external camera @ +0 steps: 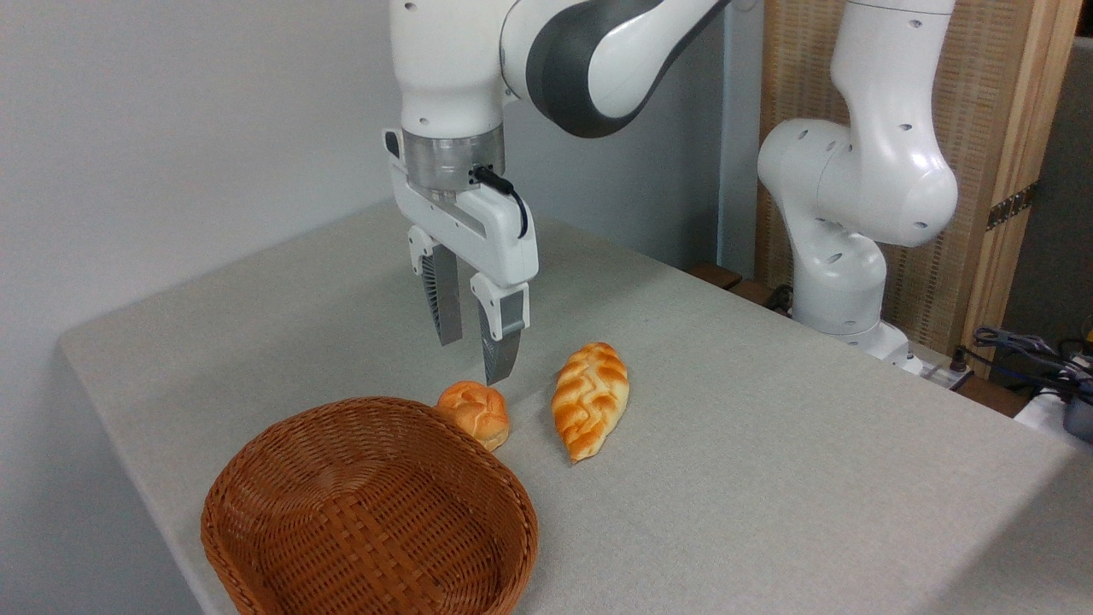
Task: Put bread into the basket
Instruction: 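Lower the open gripper down around the small round bread roll, then close the gripper on the round bread roll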
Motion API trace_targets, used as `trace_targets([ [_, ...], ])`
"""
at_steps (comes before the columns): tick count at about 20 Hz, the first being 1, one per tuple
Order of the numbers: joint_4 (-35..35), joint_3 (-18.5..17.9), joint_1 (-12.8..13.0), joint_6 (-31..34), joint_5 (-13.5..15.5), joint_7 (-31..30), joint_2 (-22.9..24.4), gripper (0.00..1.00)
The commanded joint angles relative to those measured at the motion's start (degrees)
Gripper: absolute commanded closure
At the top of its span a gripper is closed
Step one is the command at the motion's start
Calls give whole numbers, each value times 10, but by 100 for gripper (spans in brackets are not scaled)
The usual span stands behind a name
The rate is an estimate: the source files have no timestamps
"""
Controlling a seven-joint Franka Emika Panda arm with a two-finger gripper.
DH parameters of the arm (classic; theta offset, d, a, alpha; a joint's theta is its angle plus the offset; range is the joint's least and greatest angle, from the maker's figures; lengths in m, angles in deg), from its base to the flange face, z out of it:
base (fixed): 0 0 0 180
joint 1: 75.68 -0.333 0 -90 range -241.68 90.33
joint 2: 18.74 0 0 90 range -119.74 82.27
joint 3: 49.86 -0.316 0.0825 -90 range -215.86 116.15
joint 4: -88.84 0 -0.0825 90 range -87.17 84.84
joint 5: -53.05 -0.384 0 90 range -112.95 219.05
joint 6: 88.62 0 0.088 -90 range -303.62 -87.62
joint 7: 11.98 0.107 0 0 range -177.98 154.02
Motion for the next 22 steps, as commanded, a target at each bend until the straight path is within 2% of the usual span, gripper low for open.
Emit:
trace_targets([
  [1, -5, 2, -4, -41, -1, 11, -18, 0],
  [3, -6, 3, -4, -56, -8, 19, -30, 0],
  [5, -8, 3, -4, -66, -28, 22, -39, 0],
  [8, -17, 17, -2, -81, -32, 22, -50, 0],
  [10, -38, 19, -2, -112, -52, 21, -51, 0],
  [12, -51, 19, -2, -135, -56, 20, -52, 0],
  [13, -53, 19, -2, -140, -56, 20, -53, 5],
  [15, -53, 19, -3, -142, -56, 21, -53, 45],
  [18, -53, 19, -3, -141, -56, 22, -53, 76],
  [19, -52, 19, -3, -141, -56, 22, -53, 82],
  [22, -52, 19, -1, -136, -55, 22, -50, 84],
])
